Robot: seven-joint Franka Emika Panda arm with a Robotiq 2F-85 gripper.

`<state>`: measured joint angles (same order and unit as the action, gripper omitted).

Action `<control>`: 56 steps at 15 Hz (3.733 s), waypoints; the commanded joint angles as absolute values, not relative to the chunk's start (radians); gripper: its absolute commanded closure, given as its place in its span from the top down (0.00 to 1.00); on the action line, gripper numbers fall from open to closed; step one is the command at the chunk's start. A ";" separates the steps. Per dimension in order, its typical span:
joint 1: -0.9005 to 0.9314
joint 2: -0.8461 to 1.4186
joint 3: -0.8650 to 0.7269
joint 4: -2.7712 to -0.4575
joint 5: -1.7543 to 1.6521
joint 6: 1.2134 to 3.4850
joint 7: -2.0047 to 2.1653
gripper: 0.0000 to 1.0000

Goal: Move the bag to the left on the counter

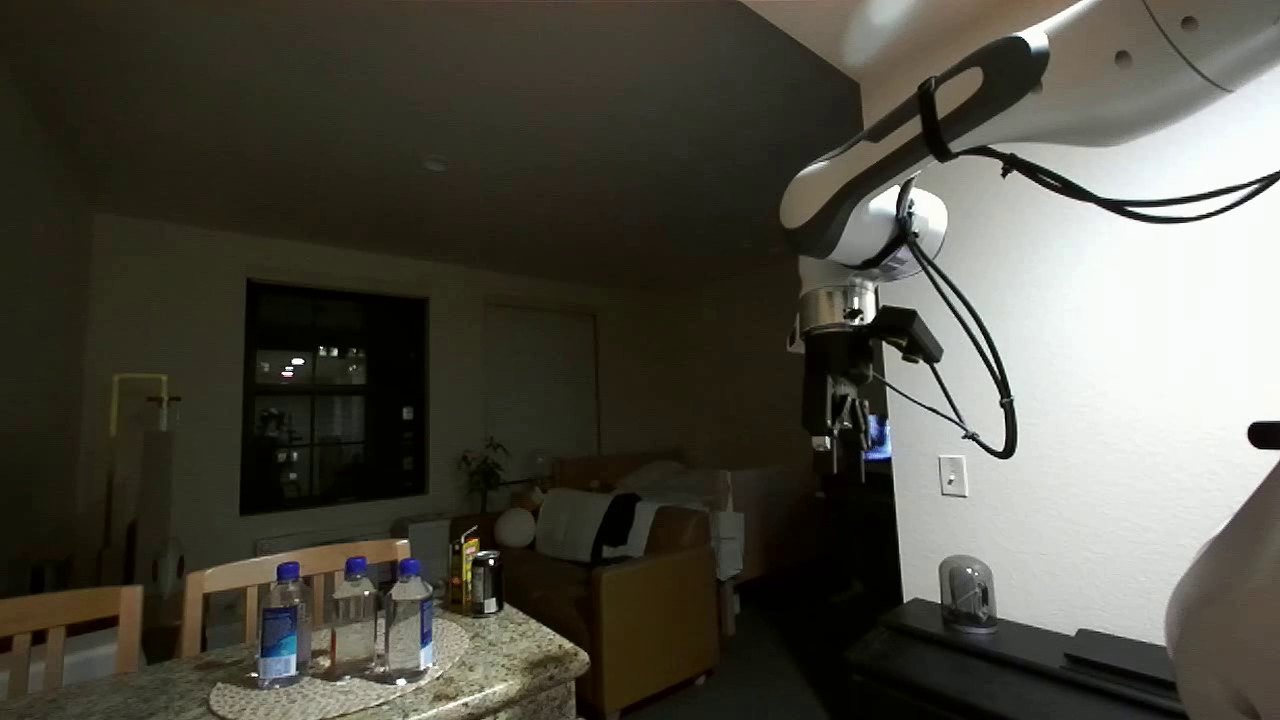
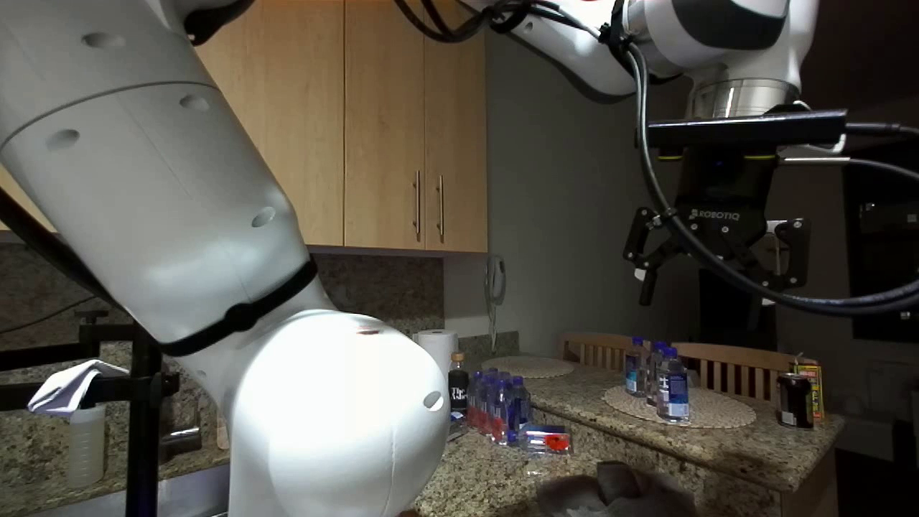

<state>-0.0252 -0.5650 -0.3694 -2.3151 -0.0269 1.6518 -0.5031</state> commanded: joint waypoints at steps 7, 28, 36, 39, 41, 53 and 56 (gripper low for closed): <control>-0.053 -0.558 -0.347 -2.313 -0.015 1.650 -0.516 1.00; -0.047 -0.592 -0.242 -2.548 0.008 2.104 -0.366 1.00; 0.011 -0.463 -0.153 -2.587 0.011 2.220 -0.338 1.00; 0.052 -0.397 -0.129 -2.576 0.028 2.237 -0.363 1.00; 0.080 -0.352 -0.108 -2.568 0.040 2.224 -0.368 1.00; 0.107 -0.295 -0.028 -2.575 0.023 2.249 -0.336 1.00; 0.096 -0.318 -0.018 -2.624 0.000 2.316 -0.292 1.00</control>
